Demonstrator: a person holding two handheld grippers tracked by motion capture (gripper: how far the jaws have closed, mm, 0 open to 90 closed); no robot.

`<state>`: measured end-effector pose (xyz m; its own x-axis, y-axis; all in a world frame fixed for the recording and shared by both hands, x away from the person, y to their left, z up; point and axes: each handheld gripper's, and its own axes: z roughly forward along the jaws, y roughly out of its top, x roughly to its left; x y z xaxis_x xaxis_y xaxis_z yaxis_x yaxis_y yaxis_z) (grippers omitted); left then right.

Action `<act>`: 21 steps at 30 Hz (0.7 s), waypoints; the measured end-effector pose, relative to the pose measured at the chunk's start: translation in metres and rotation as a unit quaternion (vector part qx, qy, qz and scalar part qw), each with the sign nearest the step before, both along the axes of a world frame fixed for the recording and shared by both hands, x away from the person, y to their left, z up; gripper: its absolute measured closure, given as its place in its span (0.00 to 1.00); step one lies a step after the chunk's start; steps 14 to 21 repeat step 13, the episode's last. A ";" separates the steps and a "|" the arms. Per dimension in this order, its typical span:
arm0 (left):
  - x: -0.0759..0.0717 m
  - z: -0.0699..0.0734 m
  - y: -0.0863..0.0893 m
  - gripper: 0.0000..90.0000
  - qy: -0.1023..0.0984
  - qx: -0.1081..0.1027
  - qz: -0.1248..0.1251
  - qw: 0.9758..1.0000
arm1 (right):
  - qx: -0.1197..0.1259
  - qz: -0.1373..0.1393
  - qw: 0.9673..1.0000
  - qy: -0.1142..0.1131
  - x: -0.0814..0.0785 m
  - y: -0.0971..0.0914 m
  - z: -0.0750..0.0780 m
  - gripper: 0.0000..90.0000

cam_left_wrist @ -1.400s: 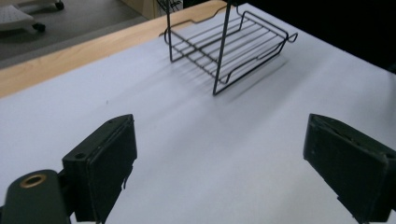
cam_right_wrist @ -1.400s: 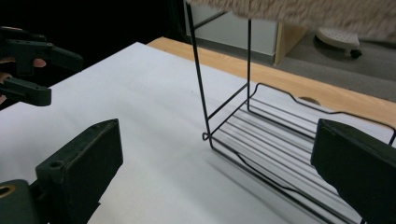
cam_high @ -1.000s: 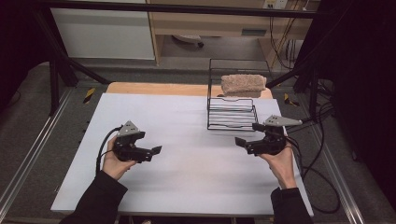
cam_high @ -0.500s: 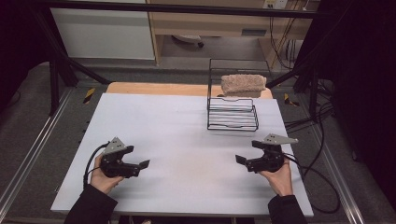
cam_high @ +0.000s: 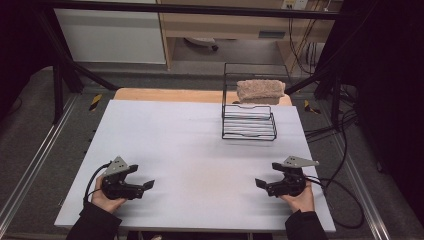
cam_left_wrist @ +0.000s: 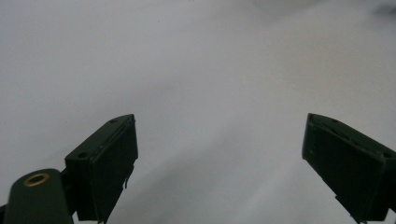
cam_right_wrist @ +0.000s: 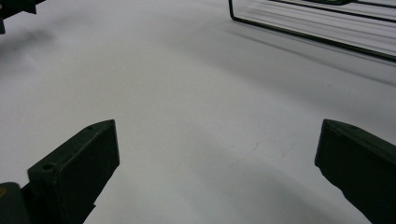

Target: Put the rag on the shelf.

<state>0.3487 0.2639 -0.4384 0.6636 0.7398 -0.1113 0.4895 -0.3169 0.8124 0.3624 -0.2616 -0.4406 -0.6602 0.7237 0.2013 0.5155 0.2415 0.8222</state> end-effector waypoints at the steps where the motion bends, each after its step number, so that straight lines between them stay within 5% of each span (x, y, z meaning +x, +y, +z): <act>1: 0.000 -0.001 0.000 0.11 0.002 0.003 0.000 1.000 | 0.000 -0.001 1.000 0.001 0.000 0.000 0.000 0.01; 21: -0.001 -0.003 0.001 0.11 0.005 0.006 0.002 1.000 | -0.004 0.001 1.000 0.008 0.000 -0.002 -0.006 0.01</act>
